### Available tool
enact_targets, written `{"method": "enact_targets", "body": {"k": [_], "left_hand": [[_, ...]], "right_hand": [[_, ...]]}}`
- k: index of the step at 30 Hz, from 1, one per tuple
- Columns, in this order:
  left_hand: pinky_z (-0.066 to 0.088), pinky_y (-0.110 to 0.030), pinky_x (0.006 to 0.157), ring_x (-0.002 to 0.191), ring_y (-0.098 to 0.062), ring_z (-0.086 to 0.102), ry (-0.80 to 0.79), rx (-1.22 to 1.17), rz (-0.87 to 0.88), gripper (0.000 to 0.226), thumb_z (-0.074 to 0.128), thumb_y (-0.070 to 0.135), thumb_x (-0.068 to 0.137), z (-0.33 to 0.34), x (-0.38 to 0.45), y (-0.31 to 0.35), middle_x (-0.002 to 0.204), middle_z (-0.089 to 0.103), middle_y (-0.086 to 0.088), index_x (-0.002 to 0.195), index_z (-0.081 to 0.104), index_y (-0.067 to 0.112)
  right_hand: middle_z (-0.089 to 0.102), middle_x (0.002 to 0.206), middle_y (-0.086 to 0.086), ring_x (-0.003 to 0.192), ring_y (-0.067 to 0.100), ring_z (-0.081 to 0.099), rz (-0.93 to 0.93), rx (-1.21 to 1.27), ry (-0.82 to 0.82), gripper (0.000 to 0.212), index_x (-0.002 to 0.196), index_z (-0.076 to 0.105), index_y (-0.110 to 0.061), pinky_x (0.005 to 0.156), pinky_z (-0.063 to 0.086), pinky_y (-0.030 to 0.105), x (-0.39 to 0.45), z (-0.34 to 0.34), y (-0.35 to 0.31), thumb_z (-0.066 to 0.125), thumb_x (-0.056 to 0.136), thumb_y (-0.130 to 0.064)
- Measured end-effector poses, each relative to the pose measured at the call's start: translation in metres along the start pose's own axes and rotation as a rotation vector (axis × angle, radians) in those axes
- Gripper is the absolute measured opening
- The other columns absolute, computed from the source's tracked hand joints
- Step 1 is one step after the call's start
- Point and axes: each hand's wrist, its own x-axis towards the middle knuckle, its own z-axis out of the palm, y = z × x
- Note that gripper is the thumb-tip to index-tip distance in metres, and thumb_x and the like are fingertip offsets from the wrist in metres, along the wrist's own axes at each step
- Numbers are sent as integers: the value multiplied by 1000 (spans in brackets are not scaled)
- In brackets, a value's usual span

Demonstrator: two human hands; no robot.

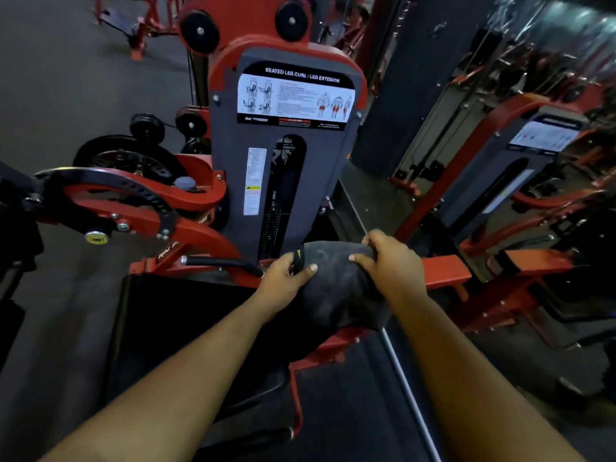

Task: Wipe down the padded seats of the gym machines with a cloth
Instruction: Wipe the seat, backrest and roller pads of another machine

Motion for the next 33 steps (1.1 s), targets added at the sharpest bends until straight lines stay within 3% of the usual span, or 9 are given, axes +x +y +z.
{"method": "enact_targets", "body": {"k": [3, 6, 8, 10, 14, 17, 23, 28, 33], "left_hand": [[57, -23, 82, 91, -22, 72, 119, -23, -69, 24, 72, 26, 96, 22, 32, -16, 100, 75, -8, 103, 68, 4], [59, -30, 87, 95, -23, 71, 84, -33, -168, 37, 69, 40, 92, 27, 50, -36, 103, 74, -5, 109, 69, 7], [57, -44, 95, 104, -20, 69, 36, 47, -193, 51, 63, 57, 86, 26, 57, -54, 110, 74, -1, 117, 69, 18], [52, -41, 102, 114, -18, 64, -21, 100, -200, 49, 62, 55, 94, 22, 62, -69, 123, 70, 1, 127, 66, 19], [32, -36, 121, 141, -18, 46, -160, -23, -157, 60, 50, 54, 102, 12, 68, -102, 149, 51, 3, 149, 50, 17], [11, -28, 125, 157, -20, 17, -282, 196, -183, 65, 44, 45, 107, 12, 73, -131, 170, 18, -4, 162, 25, 15], [18, -46, 127, 158, -26, 9, -542, 361, -153, 98, 59, 48, 98, 24, 75, -145, 169, -22, 6, 162, -13, 27], [14, -54, 127, 159, -20, 3, -536, 387, -118, 110, 65, 64, 87, 25, 68, -148, 169, -21, 8, 161, -13, 39], [0, -55, 127, 157, -19, -18, -521, 553, -83, 117, 64, 68, 86, 25, 69, -151, 167, -30, 3, 160, -18, 31]], "right_hand": [[59, 136, 1, 133, 27, 48, -23, -273, 201, 37, 127, 57, -29, 113, 29, 64, 6, 28, -8, 68, 93, -40], [19, 169, 9, 158, 36, 0, -20, -272, 67, 73, 156, 32, -32, 110, -2, 79, -31, 84, -21, 59, 93, -58], [8, 172, 11, 156, 42, -9, -23, -381, -61, 94, 161, 25, -30, 105, 4, 86, -54, 118, -18, 65, 84, -65], [7, 172, 12, 156, 45, -4, 13, -485, -134, 102, 162, 27, -26, 101, 22, 87, -58, 130, -12, 73, 78, -62], [7, 171, 14, 155, 48, 5, -7, -638, -207, 88, 163, 23, -22, 102, 28, 82, -20, 125, -16, 63, 91, -52], [0, 172, 14, 154, 49, 5, -10, -712, -263, 73, 164, 16, -24, 104, 31, 78, 22, 120, -27, 48, 101, -45], [-17, 170, 10, 153, 51, -5, -84, -811, -406, 65, 164, 11, -23, 106, 32, 76, 93, 122, -43, 38, 106, -33], [-16, 171, 4, 151, 45, -27, -126, -862, -366, 89, 162, -2, -36, 103, -14, 86, 35, 111, -53, 28, 91, -82], [-33, 165, 8, 143, 54, -36, -11, -907, -472, 103, 158, -18, -41, 100, 9, 90, 21, 119, -50, 36, 84, -88]]}}
